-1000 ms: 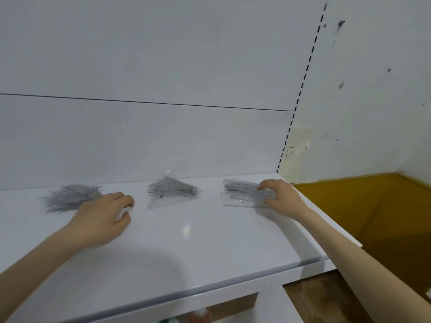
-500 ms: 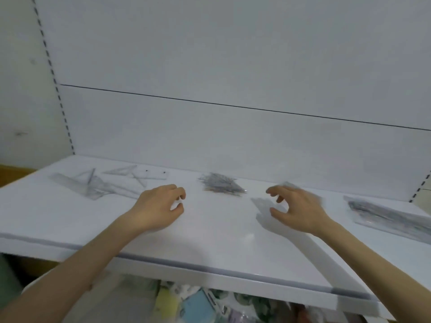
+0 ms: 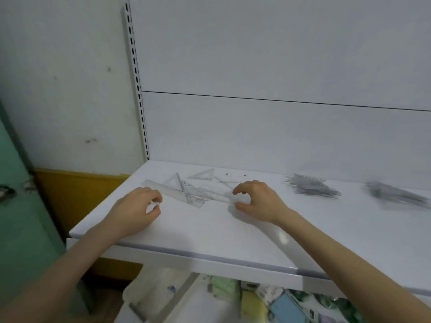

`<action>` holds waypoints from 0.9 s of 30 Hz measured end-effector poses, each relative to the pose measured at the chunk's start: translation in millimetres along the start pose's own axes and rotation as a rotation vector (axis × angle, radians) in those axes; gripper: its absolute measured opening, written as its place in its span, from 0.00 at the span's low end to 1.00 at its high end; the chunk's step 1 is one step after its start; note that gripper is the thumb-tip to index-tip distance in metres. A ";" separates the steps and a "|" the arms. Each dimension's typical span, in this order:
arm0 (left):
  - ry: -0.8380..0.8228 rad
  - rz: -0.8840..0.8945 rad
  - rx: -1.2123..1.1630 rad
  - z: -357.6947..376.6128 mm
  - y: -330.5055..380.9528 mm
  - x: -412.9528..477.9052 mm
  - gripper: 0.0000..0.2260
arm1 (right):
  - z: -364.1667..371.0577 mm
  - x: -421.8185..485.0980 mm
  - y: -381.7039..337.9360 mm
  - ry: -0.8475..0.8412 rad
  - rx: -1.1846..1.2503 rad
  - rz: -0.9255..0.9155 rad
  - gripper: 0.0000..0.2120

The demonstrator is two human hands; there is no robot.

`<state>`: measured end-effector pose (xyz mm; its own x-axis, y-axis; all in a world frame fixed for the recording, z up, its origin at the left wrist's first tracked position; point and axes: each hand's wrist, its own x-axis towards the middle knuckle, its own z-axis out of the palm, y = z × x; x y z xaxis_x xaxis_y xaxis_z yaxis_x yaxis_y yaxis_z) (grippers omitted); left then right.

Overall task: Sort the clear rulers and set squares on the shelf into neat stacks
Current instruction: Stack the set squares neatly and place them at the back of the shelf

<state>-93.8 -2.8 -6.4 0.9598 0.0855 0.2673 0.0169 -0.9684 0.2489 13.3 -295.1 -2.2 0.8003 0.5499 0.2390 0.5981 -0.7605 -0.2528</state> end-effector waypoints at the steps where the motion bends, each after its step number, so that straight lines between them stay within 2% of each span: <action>1: 0.005 0.002 -0.018 0.2 -9.9 2.8 0.08 | 4.6 5.9 -6.8 -0.015 -0.010 0.010 0.17; 5: 0.013 0.049 -0.084 5.7 -31.8 14.8 0.09 | 15.7 26.5 -23.8 -0.072 -0.033 0.025 0.21; 9: -0.096 0.104 -0.056 8.6 -31.0 35.0 0.27 | 26.6 49.1 -48.8 -0.111 -0.026 -0.013 0.24; 11: -0.163 0.109 -0.040 13.6 -28.8 48.6 0.30 | 32.0 60.7 -60.5 -0.132 -0.067 -0.030 0.26; 15: -0.216 0.136 -0.043 25.9 -22.4 64.7 0.22 | 38.8 72.7 -68.6 -0.192 -0.141 -0.016 0.27; 19: -0.222 0.190 0.050 22.8 -20.1 69.7 0.28 | 42.7 71.4 -64.4 -0.150 -0.095 -0.024 0.26; 21: -0.263 0.189 0.023 19.7 -19.9 71.0 0.26 | 43.9 70.9 -60.0 -0.121 -0.079 -0.027 0.24; 27: -0.373 0.180 -0.192 12.3 -22.2 74.1 0.11 | 38.1 71.4 -51.3 -0.102 -0.012 -0.009 0.21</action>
<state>-19.6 22.2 -3.5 0.9787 -0.2042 -0.0227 -0.1775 -0.8960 0.4070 41.4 -203.7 -7.8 0.7957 0.5882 0.1445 0.6049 -0.7594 -0.2395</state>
